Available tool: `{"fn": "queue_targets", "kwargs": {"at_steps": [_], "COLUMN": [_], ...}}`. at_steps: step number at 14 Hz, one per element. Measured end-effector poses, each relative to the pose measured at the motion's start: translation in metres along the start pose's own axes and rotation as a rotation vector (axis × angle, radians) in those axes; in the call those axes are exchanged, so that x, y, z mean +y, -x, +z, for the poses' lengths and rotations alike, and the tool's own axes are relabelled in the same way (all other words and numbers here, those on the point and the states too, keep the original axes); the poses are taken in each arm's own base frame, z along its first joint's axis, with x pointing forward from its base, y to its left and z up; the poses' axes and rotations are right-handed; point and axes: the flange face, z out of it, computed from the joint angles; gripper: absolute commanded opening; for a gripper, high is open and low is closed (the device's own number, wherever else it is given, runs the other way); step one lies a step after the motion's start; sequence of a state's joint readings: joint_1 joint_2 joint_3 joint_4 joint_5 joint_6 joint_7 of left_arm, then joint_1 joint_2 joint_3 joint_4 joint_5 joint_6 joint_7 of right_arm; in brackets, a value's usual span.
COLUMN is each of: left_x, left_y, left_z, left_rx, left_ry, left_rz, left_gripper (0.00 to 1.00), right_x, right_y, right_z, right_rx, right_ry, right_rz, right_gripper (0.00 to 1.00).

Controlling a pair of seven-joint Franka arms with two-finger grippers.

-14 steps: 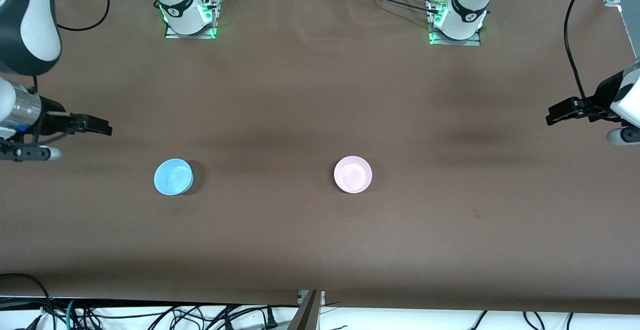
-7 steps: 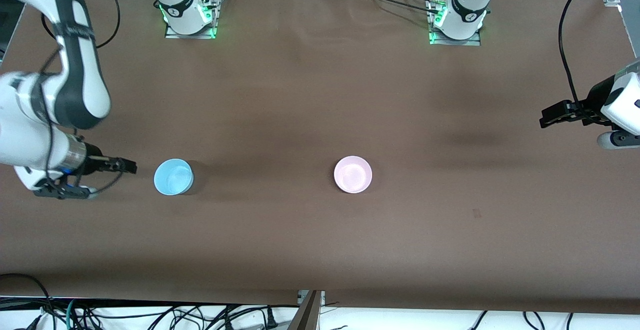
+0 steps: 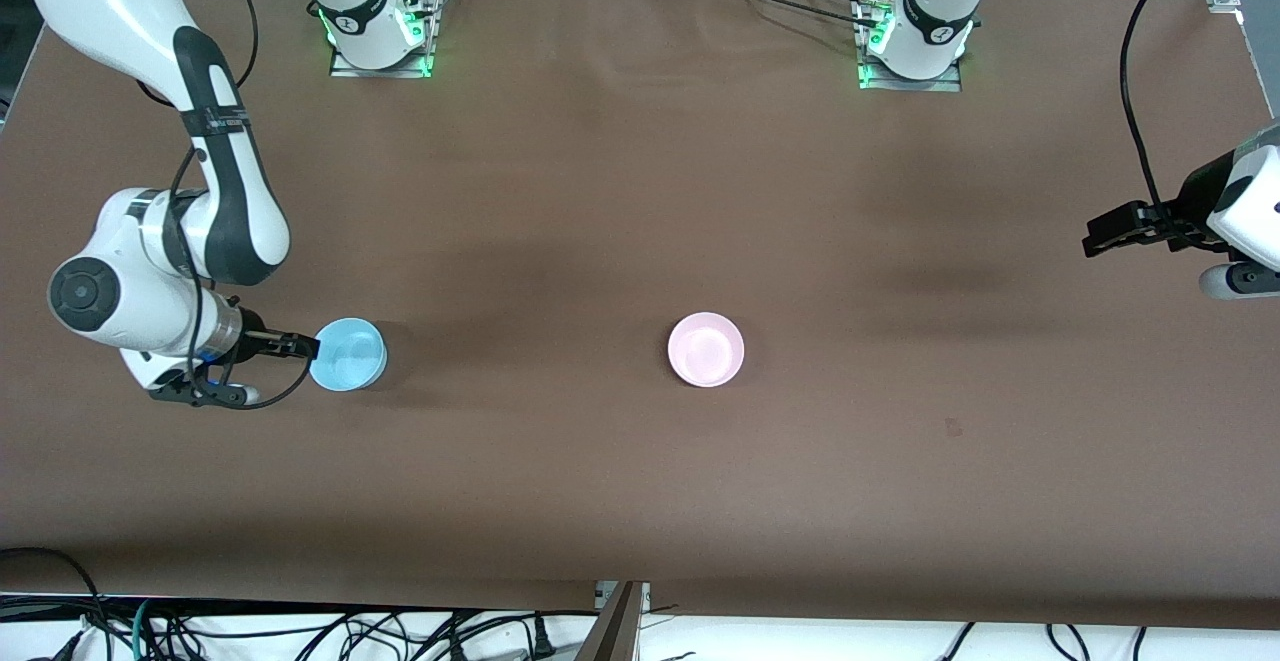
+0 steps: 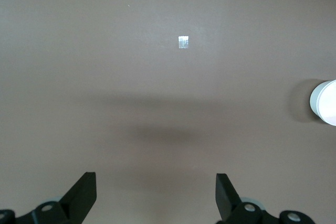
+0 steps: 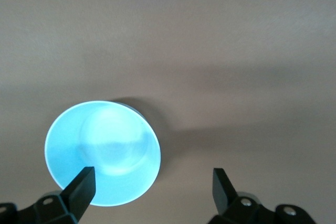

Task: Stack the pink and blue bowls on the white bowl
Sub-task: 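Lower the right gripper to the light blue bowl's rim, then close the right gripper on the light blue bowl's rim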

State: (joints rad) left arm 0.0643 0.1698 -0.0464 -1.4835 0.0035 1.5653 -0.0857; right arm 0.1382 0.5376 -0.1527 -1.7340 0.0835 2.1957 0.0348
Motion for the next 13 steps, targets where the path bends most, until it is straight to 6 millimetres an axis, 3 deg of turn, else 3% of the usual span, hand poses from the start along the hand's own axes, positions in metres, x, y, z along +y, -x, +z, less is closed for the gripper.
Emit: {"fn": "queue_targets", "kwargs": {"at_steps": [5,13], "left_x": [0.003,0.003], "left_y": [0.000,0.000], "left_z": [0.000,0.001], "left_rx": [0.000,-0.001], "left_ry": [0.000,0.000], "left_rz": [0.005,0.005], "left_gripper": [1.00,1.00], "right_x": [0.000,0.002], "right_y": [0.017,0.025], "right_z": [0.026,0.036], "right_rx": [0.006,0.015], "right_ry": [-0.001,0.000], "right_rz": [0.000,0.006], "right_gripper": [0.97,0.93]}}
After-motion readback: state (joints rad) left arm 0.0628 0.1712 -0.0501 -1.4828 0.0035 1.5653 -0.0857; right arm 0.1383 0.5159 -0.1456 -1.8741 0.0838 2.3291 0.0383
